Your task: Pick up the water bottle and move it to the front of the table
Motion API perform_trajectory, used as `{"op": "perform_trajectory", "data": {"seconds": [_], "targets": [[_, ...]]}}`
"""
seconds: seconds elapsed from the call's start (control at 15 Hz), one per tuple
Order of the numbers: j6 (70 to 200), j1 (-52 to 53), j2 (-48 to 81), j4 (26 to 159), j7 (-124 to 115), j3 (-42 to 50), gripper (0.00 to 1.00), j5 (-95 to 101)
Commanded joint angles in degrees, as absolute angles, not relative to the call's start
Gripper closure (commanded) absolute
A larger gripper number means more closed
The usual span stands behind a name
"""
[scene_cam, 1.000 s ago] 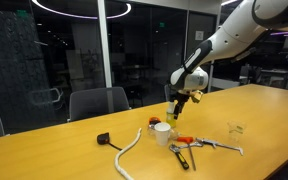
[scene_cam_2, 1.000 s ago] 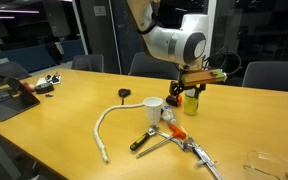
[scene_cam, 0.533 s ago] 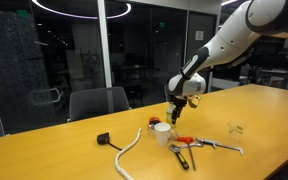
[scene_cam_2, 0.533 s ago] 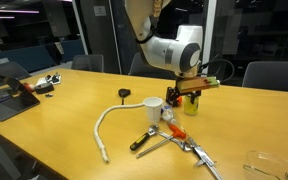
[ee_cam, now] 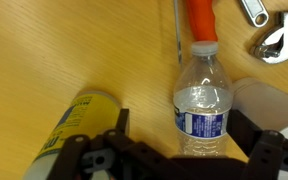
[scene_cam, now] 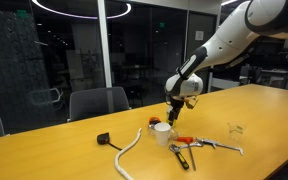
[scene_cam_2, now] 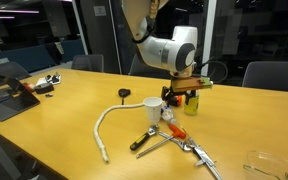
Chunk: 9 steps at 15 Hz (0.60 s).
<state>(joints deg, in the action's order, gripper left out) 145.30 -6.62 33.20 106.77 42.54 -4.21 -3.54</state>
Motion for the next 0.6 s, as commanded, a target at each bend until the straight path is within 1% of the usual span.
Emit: {"op": "perform_trajectory", "data": {"seconds": [0.0, 0.53], "targets": [[142.10, -7.10, 33.00, 105.76, 40.05, -5.76, 0.00, -3.27], [141.06, -7.68, 33.78, 107.39, 39.85, -7.28, 0.00, -4.00]]}}
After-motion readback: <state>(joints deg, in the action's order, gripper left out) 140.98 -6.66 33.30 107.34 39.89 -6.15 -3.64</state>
